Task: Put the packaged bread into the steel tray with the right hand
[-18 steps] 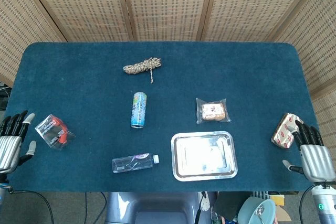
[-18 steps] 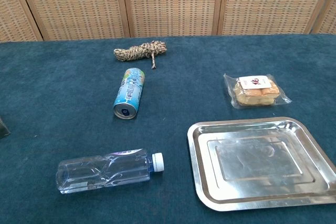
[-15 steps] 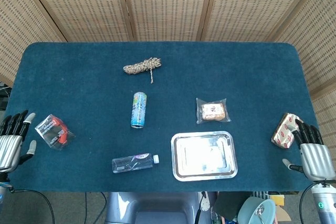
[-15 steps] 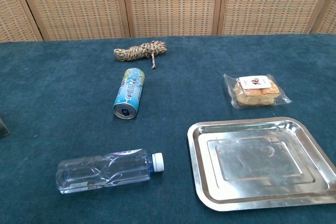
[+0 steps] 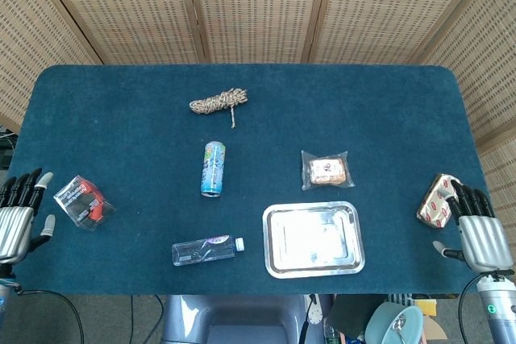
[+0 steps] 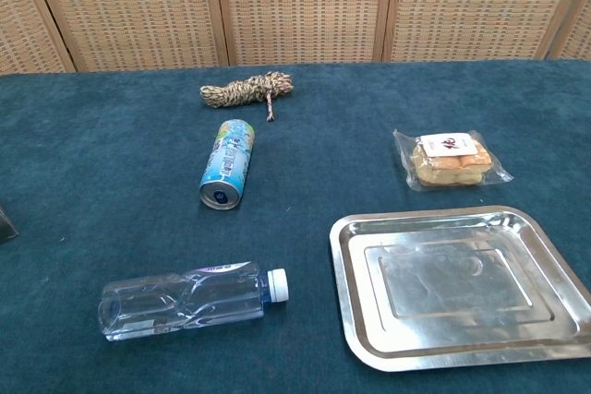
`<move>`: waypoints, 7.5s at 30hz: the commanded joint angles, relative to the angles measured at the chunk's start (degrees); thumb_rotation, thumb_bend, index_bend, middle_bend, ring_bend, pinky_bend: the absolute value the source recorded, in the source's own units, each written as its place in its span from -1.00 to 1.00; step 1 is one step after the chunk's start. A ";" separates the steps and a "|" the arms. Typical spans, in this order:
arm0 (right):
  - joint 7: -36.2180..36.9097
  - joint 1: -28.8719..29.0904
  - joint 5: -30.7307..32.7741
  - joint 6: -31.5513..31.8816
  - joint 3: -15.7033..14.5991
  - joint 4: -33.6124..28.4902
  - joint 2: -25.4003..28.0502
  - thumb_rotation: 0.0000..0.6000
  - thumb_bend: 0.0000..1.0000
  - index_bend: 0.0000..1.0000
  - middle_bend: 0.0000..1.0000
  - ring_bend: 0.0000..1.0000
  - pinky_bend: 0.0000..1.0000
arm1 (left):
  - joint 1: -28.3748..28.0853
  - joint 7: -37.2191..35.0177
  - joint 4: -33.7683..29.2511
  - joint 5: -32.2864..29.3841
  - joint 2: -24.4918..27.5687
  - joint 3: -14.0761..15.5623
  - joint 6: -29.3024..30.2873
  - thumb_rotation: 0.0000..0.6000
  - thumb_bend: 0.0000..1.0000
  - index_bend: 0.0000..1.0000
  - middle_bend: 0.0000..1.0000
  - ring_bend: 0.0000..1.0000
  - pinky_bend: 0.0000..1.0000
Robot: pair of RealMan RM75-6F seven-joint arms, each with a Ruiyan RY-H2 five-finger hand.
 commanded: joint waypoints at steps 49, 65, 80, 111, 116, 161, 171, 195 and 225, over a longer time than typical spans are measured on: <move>-18.79 19.88 11.93 -19.59 6.54 -2.76 -8.48 1.00 -0.71 -0.78 -1.00 -1.00 -1.00 | -2.69 -3.13 2.20 -2.73 0.45 -1.87 -4.09 1.00 0.01 -1.00 -1.00 -1.00 -1.00; -16.31 25.97 13.95 -23.85 7.46 6.60 -14.51 1.00 -0.71 -0.78 -1.00 -1.00 -1.00 | -4.96 -3.65 3.85 -5.38 -0.20 -2.76 -7.71 1.00 0.01 -1.00 -1.00 -1.00 -1.00; -13.99 30.96 15.47 -29.00 7.32 14.17 -19.06 1.00 -0.71 -0.78 -1.00 -1.00 -1.00 | -5.59 -4.09 4.58 -6.44 -0.36 -2.81 -8.49 1.00 0.01 -1.00 -1.00 -1.00 -1.00; -12.73 38.47 19.07 -37.48 6.41 26.44 -25.42 1.00 -0.71 -0.79 -1.00 -1.00 -1.00 | -6.06 -7.28 8.03 -8.47 -1.09 -3.03 -10.07 1.00 0.01 -1.00 -1.00 -1.00 -1.00; -12.15 38.96 18.09 -37.24 5.95 28.81 -26.62 1.00 -0.70 -0.59 -0.91 -1.00 -1.00 | -5.99 -8.09 9.02 -8.63 -1.36 -2.97 -10.26 1.00 0.01 -1.00 -1.00 -1.00 -1.00; -39.43 31.13 27.71 -13.37 3.03 -6.20 -15.47 1.00 -0.70 -0.02 -0.29 -0.67 -0.48 | -9.37 -11.05 10.44 -3.84 -1.30 -2.68 -12.61 1.00 0.01 -1.00 -1.00 -1.00 -1.00; -42.56 28.85 26.46 -7.60 0.87 -10.87 -16.42 1.00 -0.70 -0.02 -0.29 -0.67 -0.47 | -10.12 -11.58 10.43 -2.84 -1.08 -2.50 -12.62 1.00 0.01 -1.00 -1.00 -1.00 -1.00; -50.68 20.32 16.97 6.57 -6.35 -18.28 -22.08 1.00 -0.70 -0.02 -0.29 -0.67 -0.46 | -10.82 -13.73 11.71 1.75 -2.03 -0.72 -10.83 1.00 0.01 -1.00 -1.00 -1.00 -1.00; -57.60 15.86 14.87 6.46 -5.82 -15.43 -30.46 1.00 -0.70 -0.27 -0.48 -0.69 -0.45 | -10.32 -17.82 14.34 5.28 -2.53 0.85 -7.42 1.00 0.01 -1.00 -1.00 -1.00 -1.00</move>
